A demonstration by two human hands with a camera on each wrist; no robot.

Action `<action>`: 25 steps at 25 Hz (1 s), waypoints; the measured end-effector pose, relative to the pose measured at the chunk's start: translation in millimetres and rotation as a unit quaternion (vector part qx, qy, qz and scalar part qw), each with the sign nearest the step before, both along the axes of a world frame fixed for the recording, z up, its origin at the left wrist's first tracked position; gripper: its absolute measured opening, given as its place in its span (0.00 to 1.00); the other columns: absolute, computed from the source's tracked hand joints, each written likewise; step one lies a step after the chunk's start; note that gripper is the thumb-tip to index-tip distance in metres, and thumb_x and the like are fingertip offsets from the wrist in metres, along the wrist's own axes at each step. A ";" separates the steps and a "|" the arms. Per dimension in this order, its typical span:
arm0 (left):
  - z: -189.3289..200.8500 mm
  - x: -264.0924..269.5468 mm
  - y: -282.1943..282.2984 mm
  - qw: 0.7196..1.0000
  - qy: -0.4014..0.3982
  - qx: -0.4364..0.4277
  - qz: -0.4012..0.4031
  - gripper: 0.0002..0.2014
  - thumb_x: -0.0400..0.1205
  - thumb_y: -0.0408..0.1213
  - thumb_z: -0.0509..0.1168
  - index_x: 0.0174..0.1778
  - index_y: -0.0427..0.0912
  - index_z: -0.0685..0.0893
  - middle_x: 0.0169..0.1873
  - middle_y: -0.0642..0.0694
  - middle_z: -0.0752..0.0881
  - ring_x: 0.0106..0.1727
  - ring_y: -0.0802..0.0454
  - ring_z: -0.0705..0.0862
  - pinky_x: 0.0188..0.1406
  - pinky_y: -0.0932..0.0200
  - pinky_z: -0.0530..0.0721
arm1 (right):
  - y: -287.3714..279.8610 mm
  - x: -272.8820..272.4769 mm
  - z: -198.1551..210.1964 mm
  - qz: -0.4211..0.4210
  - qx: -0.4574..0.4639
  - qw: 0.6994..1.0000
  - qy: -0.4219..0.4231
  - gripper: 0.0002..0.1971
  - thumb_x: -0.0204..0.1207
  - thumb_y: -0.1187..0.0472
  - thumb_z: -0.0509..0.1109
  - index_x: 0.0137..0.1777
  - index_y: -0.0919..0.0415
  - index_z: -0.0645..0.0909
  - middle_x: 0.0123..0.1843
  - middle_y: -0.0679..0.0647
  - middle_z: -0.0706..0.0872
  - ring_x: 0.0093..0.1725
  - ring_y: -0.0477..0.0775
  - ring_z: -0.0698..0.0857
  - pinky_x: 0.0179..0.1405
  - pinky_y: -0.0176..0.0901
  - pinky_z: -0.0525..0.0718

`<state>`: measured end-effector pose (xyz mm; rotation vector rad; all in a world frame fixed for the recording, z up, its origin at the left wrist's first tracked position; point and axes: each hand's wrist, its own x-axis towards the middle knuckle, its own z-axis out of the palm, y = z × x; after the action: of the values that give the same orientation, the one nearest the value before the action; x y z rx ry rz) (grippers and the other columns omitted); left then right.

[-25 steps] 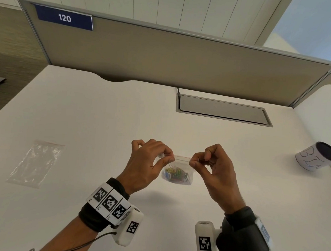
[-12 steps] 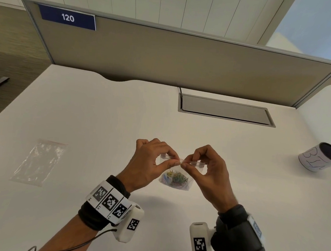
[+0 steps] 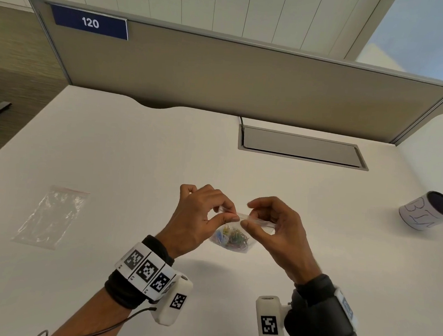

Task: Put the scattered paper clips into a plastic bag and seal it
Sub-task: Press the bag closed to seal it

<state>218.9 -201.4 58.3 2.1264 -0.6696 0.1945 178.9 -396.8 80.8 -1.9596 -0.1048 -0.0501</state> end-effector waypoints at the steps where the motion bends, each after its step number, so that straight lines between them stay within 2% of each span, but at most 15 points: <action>1: 0.4 0.2 0.6 1.000 0.011 -0.010 -0.005 0.12 0.75 0.59 0.64 0.40 0.55 0.84 0.37 0.61 0.87 0.43 0.60 0.80 0.54 0.50 0.67 | -0.1 -0.1 -0.2 0.008 -0.023 1.000 0.003 0.08 0.69 0.57 0.79 0.47 0.54 0.86 0.40 0.48 0.91 0.43 0.48 0.89 0.44 0.36 0.86; 2: 0.6 0.2 1.4 0.999 0.022 -0.021 -0.012 0.13 0.74 0.59 0.65 0.39 0.54 0.86 0.37 0.61 0.87 0.43 0.59 0.81 0.55 0.49 0.68 | 0.2 0.1 -0.7 0.007 -0.043 0.999 0.001 0.06 0.69 0.56 0.78 0.45 0.54 0.88 0.40 0.46 0.91 0.43 0.47 0.89 0.44 0.36 0.86; 5: 0.9 0.1 4.0 0.999 0.031 -0.034 -0.012 0.15 0.71 0.62 0.66 0.41 0.55 0.87 0.39 0.63 0.88 0.44 0.58 0.81 0.57 0.48 0.69 | -0.2 0.5 -4.2 -0.021 -0.070 0.997 -0.016 0.01 0.71 0.58 0.77 0.40 0.52 0.88 0.39 0.45 0.91 0.41 0.47 0.88 0.44 0.38 0.84; 8: 1.0 1.8 6.9 0.999 0.033 -0.030 0.011 0.14 0.72 0.61 0.66 0.41 0.55 0.86 0.39 0.63 0.88 0.44 0.59 0.81 0.59 0.46 0.70 | -2.2 0.2 -5.3 -0.029 -0.080 0.996 -0.030 0.03 0.71 0.60 0.77 0.38 0.52 0.88 0.37 0.44 0.90 0.40 0.45 0.86 0.42 0.27 0.77; 11: 1.0 2.9 6.8 0.999 0.025 -0.019 0.024 0.13 0.73 0.60 0.65 0.39 0.55 0.84 0.36 0.64 0.85 0.43 0.61 0.79 0.57 0.47 0.69 | -2.7 0.7 -3.5 -0.030 -0.082 0.996 -0.036 0.02 0.71 0.60 0.77 0.39 0.54 0.88 0.38 0.44 0.91 0.41 0.43 0.86 0.42 0.23 0.76; 15: -1.0 1.0 4.2 0.999 -0.021 0.022 0.027 0.12 0.77 0.58 0.63 0.39 0.54 0.81 0.35 0.65 0.82 0.41 0.62 0.77 0.53 0.48 0.67 | -3.2 1.8 -5.6 -0.041 -0.068 0.996 -0.039 0.01 0.70 0.60 0.78 0.39 0.53 0.89 0.37 0.44 0.91 0.40 0.43 0.86 0.40 0.26 0.77; 17: -1.2 1.0 5.3 1.000 -0.002 0.000 0.020 0.12 0.76 0.58 0.64 0.40 0.54 0.82 0.36 0.65 0.82 0.43 0.62 0.78 0.55 0.47 0.70 | -3.5 1.2 -6.6 -0.039 -0.067 0.996 -0.045 0.01 0.70 0.60 0.78 0.39 0.53 0.89 0.37 0.44 0.91 0.40 0.45 0.86 0.40 0.28 0.78; 20: 0.1 2.3 6.1 0.997 0.055 -0.047 -0.020 0.11 0.73 0.57 0.68 0.43 0.55 0.84 0.41 0.65 0.84 0.49 0.60 0.81 0.56 0.49 0.76 | -3.0 1.3 -5.6 -0.020 -0.075 0.995 -0.058 0.02 0.71 0.61 0.77 0.39 0.54 0.88 0.38 0.43 0.90 0.41 0.45 0.85 0.40 0.24 0.76; 23: 0.3 2.0 4.0 0.997 0.043 -0.047 -0.039 0.10 0.76 0.53 0.68 0.41 0.50 0.86 0.39 0.61 0.87 0.47 0.60 0.83 0.55 0.43 0.77 | -0.9 2.5 -3.8 -0.001 -0.078 0.995 -0.061 0.01 0.71 0.61 0.77 0.40 0.55 0.88 0.39 0.44 0.90 0.42 0.45 0.86 0.42 0.23 0.76; 25: 0.9 0.2 2.9 0.999 0.018 -0.033 -0.032 0.09 0.76 0.51 0.67 0.39 0.49 0.86 0.38 0.59 0.88 0.46 0.61 0.82 0.56 0.45 0.74 | -0.5 3.3 -3.8 0.001 -0.079 0.995 -0.057 0.01 0.71 0.60 0.78 0.39 0.54 0.88 0.39 0.44 0.90 0.41 0.44 0.86 0.41 0.24 0.76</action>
<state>219.0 -198.5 59.3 2.0377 -0.6999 0.1423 182.2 -397.3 76.9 -2.1146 -0.1915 -0.1575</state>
